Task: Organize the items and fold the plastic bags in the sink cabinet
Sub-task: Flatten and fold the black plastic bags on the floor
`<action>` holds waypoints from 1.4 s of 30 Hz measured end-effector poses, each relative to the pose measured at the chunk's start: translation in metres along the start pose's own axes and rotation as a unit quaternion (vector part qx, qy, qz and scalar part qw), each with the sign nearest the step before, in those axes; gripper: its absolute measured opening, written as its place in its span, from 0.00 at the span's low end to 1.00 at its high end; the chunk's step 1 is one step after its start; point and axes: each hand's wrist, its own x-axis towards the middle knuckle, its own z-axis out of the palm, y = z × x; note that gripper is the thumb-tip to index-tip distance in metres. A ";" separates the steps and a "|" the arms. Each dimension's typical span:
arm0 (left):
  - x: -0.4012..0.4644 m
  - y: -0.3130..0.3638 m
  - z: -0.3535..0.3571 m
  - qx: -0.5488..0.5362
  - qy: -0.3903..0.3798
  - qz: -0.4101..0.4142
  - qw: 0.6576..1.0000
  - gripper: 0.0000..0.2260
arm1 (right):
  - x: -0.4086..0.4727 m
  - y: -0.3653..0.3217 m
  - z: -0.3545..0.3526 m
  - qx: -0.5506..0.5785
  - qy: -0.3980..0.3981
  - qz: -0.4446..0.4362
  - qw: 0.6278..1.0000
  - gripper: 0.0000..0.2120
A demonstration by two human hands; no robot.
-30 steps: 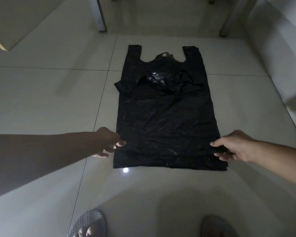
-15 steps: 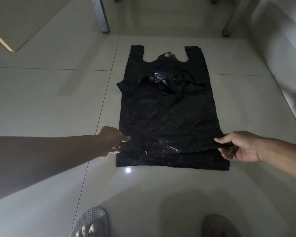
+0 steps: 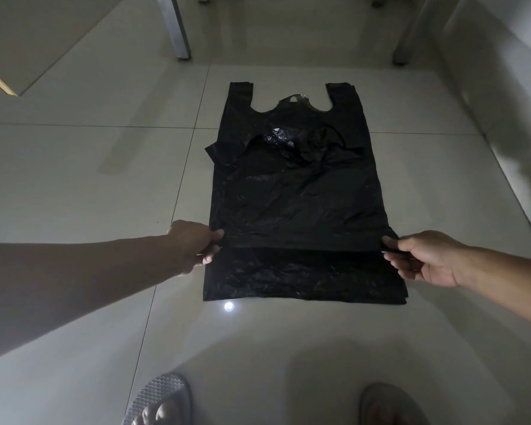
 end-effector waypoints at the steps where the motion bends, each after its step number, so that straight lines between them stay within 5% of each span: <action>1: -0.001 0.000 0.001 -0.004 0.008 0.002 1.000 0.06 | -0.001 0.000 0.001 -0.012 0.005 -0.001 1.000 0.09; 5: -0.004 0.002 0.001 -0.007 -0.038 -0.019 0.999 0.07 | 0.001 0.000 0.002 -0.037 0.009 -0.019 0.999 0.13; 8: -0.004 0.000 -0.001 -0.007 -0.069 -0.019 0.997 0.08 | 0.003 0.002 0.000 -0.041 -0.002 -0.028 0.999 0.06; 14: -0.007 -0.010 -0.005 0.073 -0.110 -0.052 0.990 0.11 | 0.012 0.010 -0.004 -0.106 0.014 -0.025 0.994 0.16; 24: -0.001 -0.034 -0.003 0.234 -0.030 0.076 0.969 0.19 | 0.009 0.024 -0.003 -0.218 0.071 -0.086 0.970 0.19; 28: -0.006 -0.038 -0.001 0.404 0.009 0.183 0.896 0.24 | 0.003 0.023 0.000 -0.292 0.084 -0.093 0.948 0.25; 31: -0.012 -0.043 0.005 0.480 0.065 0.334 0.808 0.28 | -0.007 0.018 0.009 -0.463 0.143 -0.140 0.864 0.33; 34: -0.018 -0.044 0.018 0.495 0.041 0.454 0.740 0.27 | -0.008 0.023 0.022 -0.517 0.183 -0.291 0.784 0.30; 38: -0.012 -0.043 0.049 0.531 0.009 0.529 0.662 0.26 | 0.000 0.028 0.048 -0.499 0.144 -0.490 0.700 0.20; 42: 0.008 -0.044 0.078 0.595 -0.023 0.561 0.576 0.28 | 0.017 0.029 0.074 -0.558 0.098 -0.528 0.633 0.23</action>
